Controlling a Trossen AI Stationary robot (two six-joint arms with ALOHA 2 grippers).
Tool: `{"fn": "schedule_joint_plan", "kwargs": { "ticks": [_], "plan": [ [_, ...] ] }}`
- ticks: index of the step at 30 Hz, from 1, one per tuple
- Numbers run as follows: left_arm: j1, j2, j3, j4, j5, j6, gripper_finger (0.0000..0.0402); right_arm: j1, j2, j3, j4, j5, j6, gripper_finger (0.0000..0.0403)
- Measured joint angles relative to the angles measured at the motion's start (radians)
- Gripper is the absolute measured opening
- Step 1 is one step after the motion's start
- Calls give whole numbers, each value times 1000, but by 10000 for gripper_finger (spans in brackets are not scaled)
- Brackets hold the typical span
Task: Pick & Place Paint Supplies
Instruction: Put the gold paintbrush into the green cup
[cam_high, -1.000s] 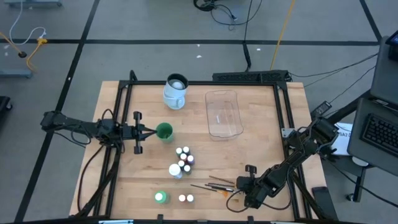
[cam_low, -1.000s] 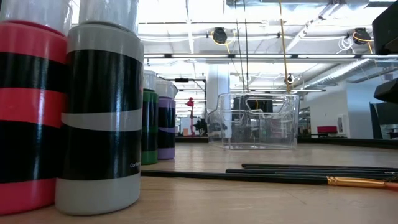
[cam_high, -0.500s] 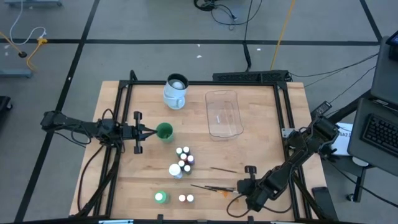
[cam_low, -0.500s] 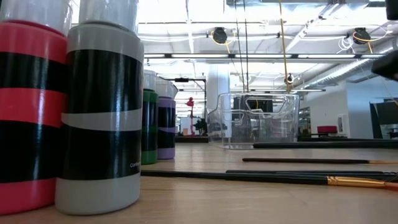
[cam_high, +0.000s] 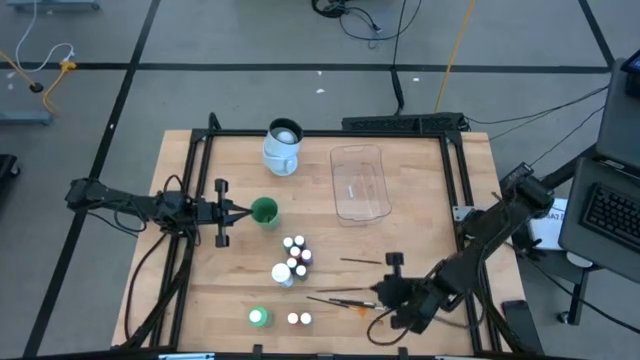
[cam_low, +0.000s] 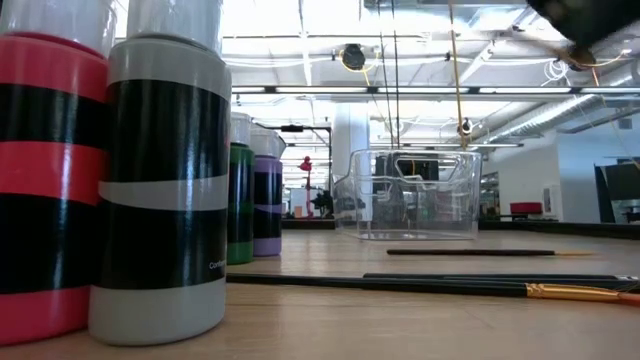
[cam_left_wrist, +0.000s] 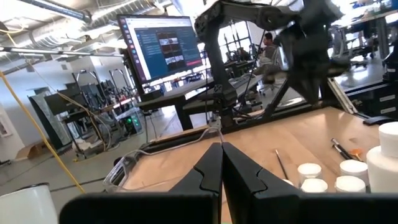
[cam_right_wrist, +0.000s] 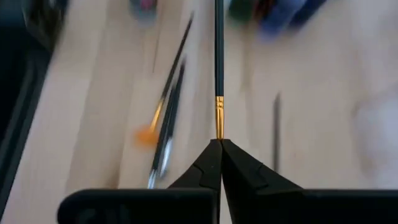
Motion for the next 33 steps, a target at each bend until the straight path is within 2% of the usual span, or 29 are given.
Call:
{"fn": "schedule_joint_plan", "kwargs": {
  "ticks": [2, 4, 8, 10, 14, 18, 21, 25, 27, 29, 33],
  "plan": [
    [0, 0, 0, 1, 0, 2, 15, -31, -29, 2, 76, 42, -111, 0],
    [0, 0, 0, 4, -2, -2, 15, -71, -48, 2, 141, 35, -224, 0],
    [0, 0, 0, 22, -49, -21, 15, -169, -52, -6, 283, -99, -452, 0],
    [0, 0, 0, 26, -60, -21, 15, -216, -52, -50, 446, -138, -592, 0],
    [0, 0, 0, 30, -20, -12, 15, -345, -52, -175, 759, -374, -778, 0],
    [0, 0, 0, 42, 2, -19, 15, -475, -52, -309, 960, -501, -812, 0],
    [0, 0, 0, 112, -7, -46, 15, -583, -51, -414, 1141, -598, -809, 0],
    [0, 0, 10, 187, -49, -75, 15, -713, -52, -502, 1371, -806, -793, 0],
    [0, 6, 29, 175, -83, -75, 15, -761, -52, -510, 1398, -893, -782, 0],
    [0, 33, 56, 173, -117, -93, 15, -800, -52, -508, 1401, -933, -779, 0],
    [0, 153, 125, 139, -78, -119, 20, -859, -52, -485, 1410, -996, -778, 0]
  ]
}}
